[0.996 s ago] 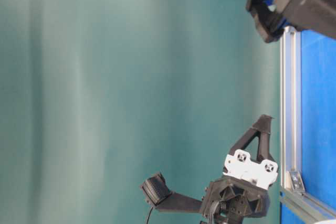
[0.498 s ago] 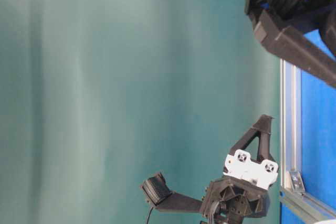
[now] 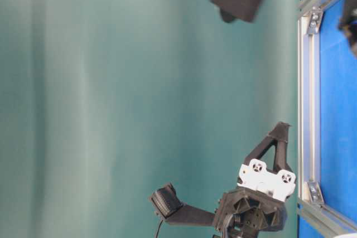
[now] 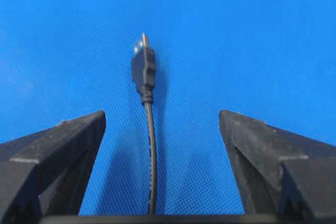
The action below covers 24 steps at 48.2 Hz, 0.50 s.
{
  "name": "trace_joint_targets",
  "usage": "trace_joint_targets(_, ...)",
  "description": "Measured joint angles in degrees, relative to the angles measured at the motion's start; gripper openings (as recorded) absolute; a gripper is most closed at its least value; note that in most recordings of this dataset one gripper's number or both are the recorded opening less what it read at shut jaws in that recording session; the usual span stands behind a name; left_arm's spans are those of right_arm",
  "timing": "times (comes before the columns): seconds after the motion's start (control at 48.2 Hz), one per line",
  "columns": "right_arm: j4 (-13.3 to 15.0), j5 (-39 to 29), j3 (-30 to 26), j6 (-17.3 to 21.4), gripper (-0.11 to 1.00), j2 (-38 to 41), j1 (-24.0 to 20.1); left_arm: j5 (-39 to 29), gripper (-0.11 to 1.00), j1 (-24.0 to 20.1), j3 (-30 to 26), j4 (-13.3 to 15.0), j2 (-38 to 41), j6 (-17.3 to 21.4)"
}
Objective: Insert the wire through the string loop located on the left side.
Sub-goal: 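Close the right gripper on the cable just behind the USB plug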
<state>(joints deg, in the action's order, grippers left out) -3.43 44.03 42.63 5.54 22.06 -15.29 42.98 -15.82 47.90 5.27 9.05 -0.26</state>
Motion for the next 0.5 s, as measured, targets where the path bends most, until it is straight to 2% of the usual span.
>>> trace_joint_targets(0.166,-0.2,0.3,-0.6,0.7,0.86,1.5,0.0,-0.2,0.0,0.0,0.1,0.0,0.0,0.0)
trace_joint_targets(0.311,-0.2,0.4,-0.8,0.8,0.79,1.5,0.0,-0.2,0.0,0.0,0.1,0.0,0.0,0.0)
trace_joint_targets(0.394,-0.3,0.4,-0.8,0.7,0.63,1.5,0.0,-0.2,0.0,0.0,0.1,0.0,0.0,0.0)
trace_joint_targets(0.498,-0.2,0.4,-0.7,0.6,0.34,1.5,0.0,-0.2,0.0,0.0,0.1,0.0,0.0,0.0)
